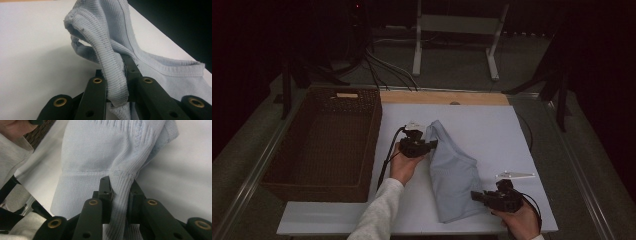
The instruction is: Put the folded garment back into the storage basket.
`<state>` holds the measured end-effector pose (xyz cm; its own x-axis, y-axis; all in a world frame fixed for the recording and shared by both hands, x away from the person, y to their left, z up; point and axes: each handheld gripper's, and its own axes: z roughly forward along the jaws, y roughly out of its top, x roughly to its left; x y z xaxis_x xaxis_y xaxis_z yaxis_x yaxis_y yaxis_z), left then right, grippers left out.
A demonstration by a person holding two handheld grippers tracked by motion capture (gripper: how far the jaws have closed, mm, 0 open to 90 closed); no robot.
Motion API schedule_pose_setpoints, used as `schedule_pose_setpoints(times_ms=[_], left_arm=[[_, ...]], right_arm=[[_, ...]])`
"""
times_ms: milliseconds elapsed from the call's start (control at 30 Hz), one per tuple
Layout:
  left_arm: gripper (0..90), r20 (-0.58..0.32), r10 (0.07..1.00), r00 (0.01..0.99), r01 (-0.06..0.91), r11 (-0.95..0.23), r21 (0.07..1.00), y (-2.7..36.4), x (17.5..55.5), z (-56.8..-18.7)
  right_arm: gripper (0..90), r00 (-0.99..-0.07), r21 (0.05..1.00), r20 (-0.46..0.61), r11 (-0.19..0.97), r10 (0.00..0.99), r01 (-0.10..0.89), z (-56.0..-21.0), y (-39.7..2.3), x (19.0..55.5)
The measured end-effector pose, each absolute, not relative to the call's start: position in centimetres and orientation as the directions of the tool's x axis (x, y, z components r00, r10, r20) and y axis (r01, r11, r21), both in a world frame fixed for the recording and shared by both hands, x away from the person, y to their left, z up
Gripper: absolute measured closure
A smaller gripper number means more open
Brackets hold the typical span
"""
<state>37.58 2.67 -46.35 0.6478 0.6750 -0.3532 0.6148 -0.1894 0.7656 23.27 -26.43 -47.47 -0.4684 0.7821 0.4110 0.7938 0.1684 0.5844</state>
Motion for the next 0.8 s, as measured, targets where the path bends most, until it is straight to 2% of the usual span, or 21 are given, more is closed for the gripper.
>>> schedule_pose_setpoints(times_ms=[800], left_arm=[[83.4, -0.342, 0.685, 0.644, 0.600, -0.174, 0.781, 4.0, 37.9, -44.4]], right_arm=[[78.3, -0.503, 0.604, 0.458, 0.158, 0.733, 0.781, -45.7, -24.3, 24.3]])
